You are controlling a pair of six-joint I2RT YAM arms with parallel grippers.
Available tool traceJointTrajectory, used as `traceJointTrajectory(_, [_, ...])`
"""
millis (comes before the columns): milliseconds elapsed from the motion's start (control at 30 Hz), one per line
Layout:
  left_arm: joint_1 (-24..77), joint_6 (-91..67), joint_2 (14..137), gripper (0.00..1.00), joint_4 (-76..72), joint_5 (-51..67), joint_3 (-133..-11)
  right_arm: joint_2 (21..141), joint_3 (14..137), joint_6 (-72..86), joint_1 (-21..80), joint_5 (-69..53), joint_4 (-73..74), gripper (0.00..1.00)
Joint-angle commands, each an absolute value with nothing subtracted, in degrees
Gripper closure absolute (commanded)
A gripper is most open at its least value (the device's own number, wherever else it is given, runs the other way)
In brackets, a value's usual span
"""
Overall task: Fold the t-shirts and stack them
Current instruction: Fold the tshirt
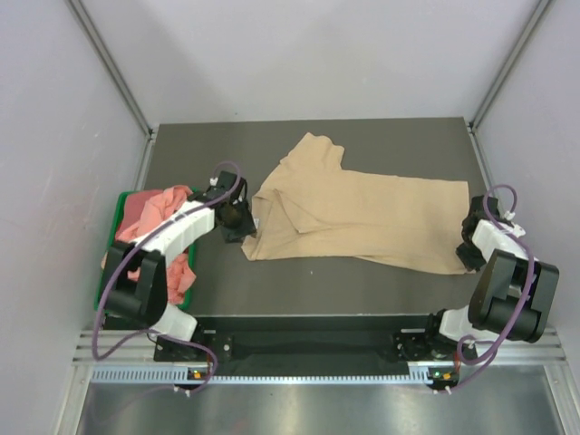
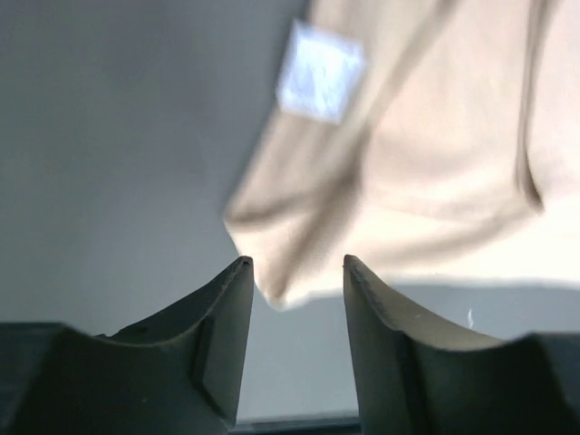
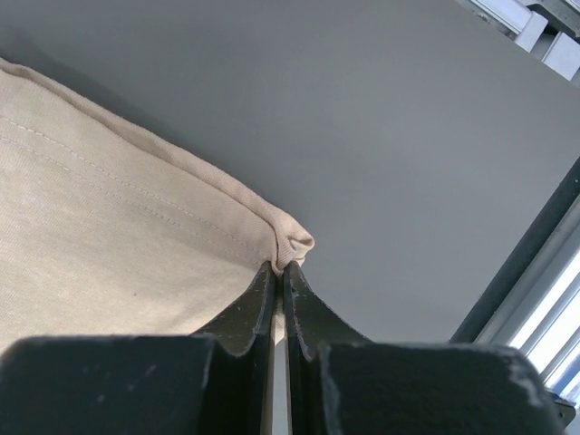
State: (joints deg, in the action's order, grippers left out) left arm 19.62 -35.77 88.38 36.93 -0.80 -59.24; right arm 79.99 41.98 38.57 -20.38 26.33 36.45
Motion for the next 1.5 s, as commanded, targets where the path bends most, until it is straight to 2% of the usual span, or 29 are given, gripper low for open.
traceJointTrajectory(0, [19.95,-36.21,79.04,0.47,33.67,8.43,-52.75,78.05,41.4,37.88,-20.92,28.74,35.6,1.0])
traceJointTrajectory(167, [19.95,-37.61,77.43,0.43,29.28,10.89,-47.3,77.7,41.22,37.53,-20.92,28.39,35.24,1.0])
traceJointTrajectory(267, [19.95,-38.5,79.0,0.44,24.79,13.53,-44.4,77.7,41.22,37.62,-20.92,28.39,35.33,0.99])
traceJointTrajectory(400, [19.95,-37.44,83.22,0.48,23.64,10.38,-44.3,77.61,41.22,37.53,-20.83,28.56,35.33,0.99])
traceJointTrajectory(500, [19.95,-36.74,86.3,0.63,25.65,4.51,-46.4,77.61,41.57,37.44,-20.83,29.18,35.77,1.0])
traceJointTrajectory(533, [19.95,-36.48,87.09,0.82,28.19,2.66,-47.28,77.52,41.66,37.62,-20.92,29.53,35.95,1.0])
traceJointTrajectory(600, [19.95,-36.3,89.29,0.97,32.06,-5.69,-51.4,78.22,42.8,38.23,-20.92,32.07,37.26,1.0])
traceJointTrajectory(633, [19.95,-36.21,89.82,1.0,33.39,-7.8,-52.63,78.57,43.41,37.88,-20.83,32.78,37.61,1.0])
traceJointTrajectory(700, [19.95,-36.04,90.44,1.0,35.94,-12.56,-55.45,79.19,44.82,37.36,-20.83,34.01,38.4,1.0])
traceJointTrajectory(1100, [19.95,-36.74,94.48,1.0,38.14,-18.63,-59.15,77.96,44.3,32.34,-20.83,29.62,35.77,1.0])
traceJointTrajectory(1300, [19.95,-36.21,92.99,0.99,36.91,-14.24,-58.1,76.73,44.03,31.99,-20.83,25.32,37.18,1.0])
traceJointTrajectory(1333, [19.95,-36.21,92.21,0.9,37.35,-13.28,-58.88,76.73,44.12,31.56,-20.74,24.88,37.26,0.98])
traceJointTrajectory(1367, [19.95,-36.21,91.68,0.84,38.05,-13.27,-59.5,76.9,44.47,31.03,-20.74,24.7,38.14,0.88])
traceJointTrajectory(1433, [19.95,-35.51,89.92,0.71,39.19,-12.58,-62.12,76.82,45.78,30.59,-20.74,25.14,39.63,0.79])
traceJointTrajectory(1467, [19.86,-34.99,89.48,0.68,39.46,-12.31,-63.18,76.38,45.96,30.15,-20.74,22.96,40.07,0.75])
